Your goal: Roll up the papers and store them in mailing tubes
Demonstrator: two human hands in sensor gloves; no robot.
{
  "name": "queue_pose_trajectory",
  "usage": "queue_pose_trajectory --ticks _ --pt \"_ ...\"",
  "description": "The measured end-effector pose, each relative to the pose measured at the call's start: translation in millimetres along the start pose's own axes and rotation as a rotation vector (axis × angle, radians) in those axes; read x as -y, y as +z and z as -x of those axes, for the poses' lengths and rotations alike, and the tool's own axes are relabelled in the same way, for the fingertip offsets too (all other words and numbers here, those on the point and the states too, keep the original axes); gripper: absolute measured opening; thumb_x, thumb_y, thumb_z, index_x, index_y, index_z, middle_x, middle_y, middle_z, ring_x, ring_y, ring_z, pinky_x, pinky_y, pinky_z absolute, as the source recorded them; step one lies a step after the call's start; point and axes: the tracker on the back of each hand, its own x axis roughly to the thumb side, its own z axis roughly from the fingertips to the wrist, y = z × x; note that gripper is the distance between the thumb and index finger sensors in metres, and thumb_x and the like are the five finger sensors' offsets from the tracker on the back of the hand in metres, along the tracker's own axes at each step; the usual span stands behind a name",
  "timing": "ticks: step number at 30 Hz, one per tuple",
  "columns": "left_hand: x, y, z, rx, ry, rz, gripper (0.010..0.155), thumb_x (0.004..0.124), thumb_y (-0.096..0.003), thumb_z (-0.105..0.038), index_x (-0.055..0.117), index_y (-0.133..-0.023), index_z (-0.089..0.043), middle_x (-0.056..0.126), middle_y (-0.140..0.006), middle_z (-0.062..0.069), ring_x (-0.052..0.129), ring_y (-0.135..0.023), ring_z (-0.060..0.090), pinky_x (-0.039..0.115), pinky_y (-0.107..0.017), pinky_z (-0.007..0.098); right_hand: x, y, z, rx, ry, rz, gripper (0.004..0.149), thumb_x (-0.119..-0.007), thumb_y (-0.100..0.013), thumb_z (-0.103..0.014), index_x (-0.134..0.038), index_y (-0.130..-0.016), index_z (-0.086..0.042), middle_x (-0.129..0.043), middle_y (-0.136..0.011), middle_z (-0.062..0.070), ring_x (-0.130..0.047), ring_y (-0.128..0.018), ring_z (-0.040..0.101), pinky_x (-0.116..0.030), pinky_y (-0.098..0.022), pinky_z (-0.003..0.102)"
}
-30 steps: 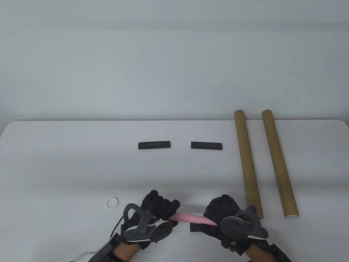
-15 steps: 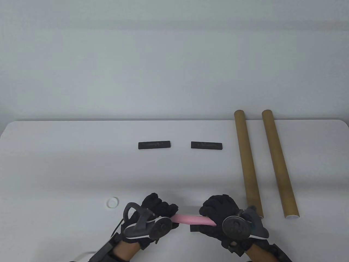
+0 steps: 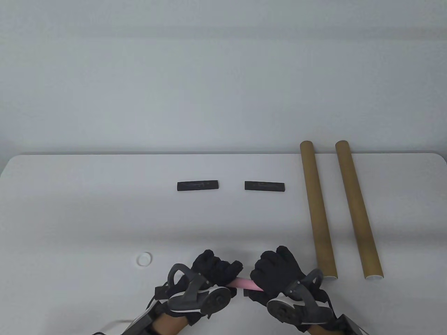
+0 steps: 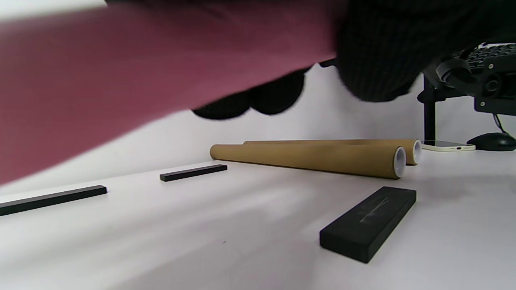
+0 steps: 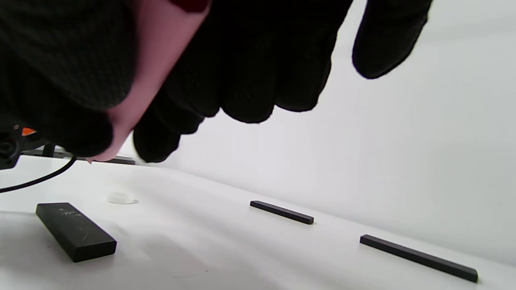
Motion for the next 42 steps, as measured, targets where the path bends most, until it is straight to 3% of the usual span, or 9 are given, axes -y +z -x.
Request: queue_pose_trajectory --ticks 3,7,9,11,14,17,24,32,42 --pt "-1.2 -0.2 6.4 -0.039 0.088 0.005 0.051 0.088 -0.0376 -0.052 0.081 -0.085 -0.035 0.101 -0.066 -0.011 0.107 -0.058 0.010 0.075 -0.068 0.046 3.9 0.9 -2.7 0.002 0.022 0.026 0.054 -0.089 -0.041 -0.059 -0.090 -0.082 -0.024 -0.092 -0.089 0.003 -0.088 -0.092 0.037 -0.068 -0.070 0.069" --pt "-1.6 3.8 41.1 -0.167 0.190 -0.004 0.050 0.085 -0.0377 -0.054 0.081 -0.085 -0.038 0.100 -0.070 -0.011 0.105 -0.063 0.011 0.073 -0.069 0.046 11.9 5.6 16.2 -0.086 0.000 0.097 0.077 -0.088 -0.042 -0.057 -0.070 -0.106 -0.017 -0.084 -0.100 0.008 -0.084 -0.095 0.042 -0.066 -0.069 0.071" --pt "-3.3 8.9 68.2 -0.225 0.257 -0.042 0.051 0.083 -0.0362 -0.061 0.083 -0.083 -0.040 0.100 -0.071 -0.011 0.105 -0.063 0.011 0.073 -0.069 0.046 14.6 9.0 26.8 -0.110 -0.034 0.116 0.073 -0.086 -0.045 -0.057 -0.073 -0.105 -0.017 -0.087 -0.098 0.008 -0.087 -0.093 0.041 -0.067 -0.068 0.070" --pt "-2.2 15.5 100.8 -0.310 0.439 -0.061 0.049 0.083 -0.0365 -0.059 0.084 -0.082 -0.042 0.097 -0.076 -0.009 0.103 -0.068 0.014 0.070 -0.070 0.048 13.3 11.9 36.6 -0.151 -0.121 0.112 0.071 -0.085 -0.045 -0.057 -0.076 -0.102 -0.016 -0.089 -0.096 0.009 -0.088 -0.091 0.042 -0.067 -0.066 0.071" --pt "7.9 21.4 126.9 -0.408 0.737 -0.019 0.047 0.084 -0.0372 -0.056 0.085 -0.083 -0.044 0.090 -0.089 -0.003 0.094 -0.080 0.022 0.061 -0.072 0.055 9.8 12.0 42.0 -0.164 -0.148 0.095 0.068 -0.083 -0.046 -0.057 -0.079 -0.101 -0.016 -0.091 -0.093 0.009 -0.090 -0.089 0.042 -0.068 -0.066 0.071" --pt "25.5 23.0 139.8 -0.408 1.029 0.059 0.042 0.085 -0.0404 -0.047 0.085 -0.082 -0.043 0.082 -0.097 0.002 0.084 -0.087 0.028 0.049 -0.073 0.058 6.6 11.4 43.9 -0.163 -0.142 0.071 0.066 -0.082 -0.046 -0.057 -0.081 -0.099 -0.017 -0.093 -0.091 0.008 -0.091 -0.088 0.041 -0.068 -0.066 0.071" --pt "52.6 23.0 146.0 -0.442 1.327 0.038 0.036 0.089 -0.0396 -0.033 0.089 -0.074 -0.046 0.083 -0.096 -0.001 0.079 -0.094 0.030 0.042 -0.073 0.059 0.8 11.4 46.5 -0.157 -0.179 0.026 0.064 -0.081 -0.047 -0.057 -0.083 -0.097 -0.017 -0.094 -0.090 0.008 -0.092 -0.087 0.041 -0.068 -0.065 0.070" --pt "78.1 20.0 143.1 -0.465 1.412 0.085 0.033 0.091 -0.0377 -0.026 0.093 -0.064 -0.045 0.082 -0.096 -0.001 0.074 -0.099 0.032 0.042 -0.073 0.059 -3.2 11.2 47.2 -0.152 -0.199 -0.017 0.064 -0.081 -0.047 -0.057 -0.083 -0.097 -0.017 -0.094 -0.089 0.008 -0.091 -0.087 0.041 -0.068 -0.065 0.070" --pt "84.8 18.9 143.3 -0.503 1.325 0.192 0.036 0.092 -0.0394 -0.028 0.088 -0.074 -0.039 0.081 -0.097 0.001 0.072 -0.100 0.034 0.042 -0.073 0.059 -4.2 10.3 47.1 -0.147 -0.209 -0.039 0.064 -0.080 -0.047 -0.057 -0.083 -0.097 -0.017 -0.093 -0.090 0.009 -0.091 -0.088 0.041 -0.068 -0.066 0.070"
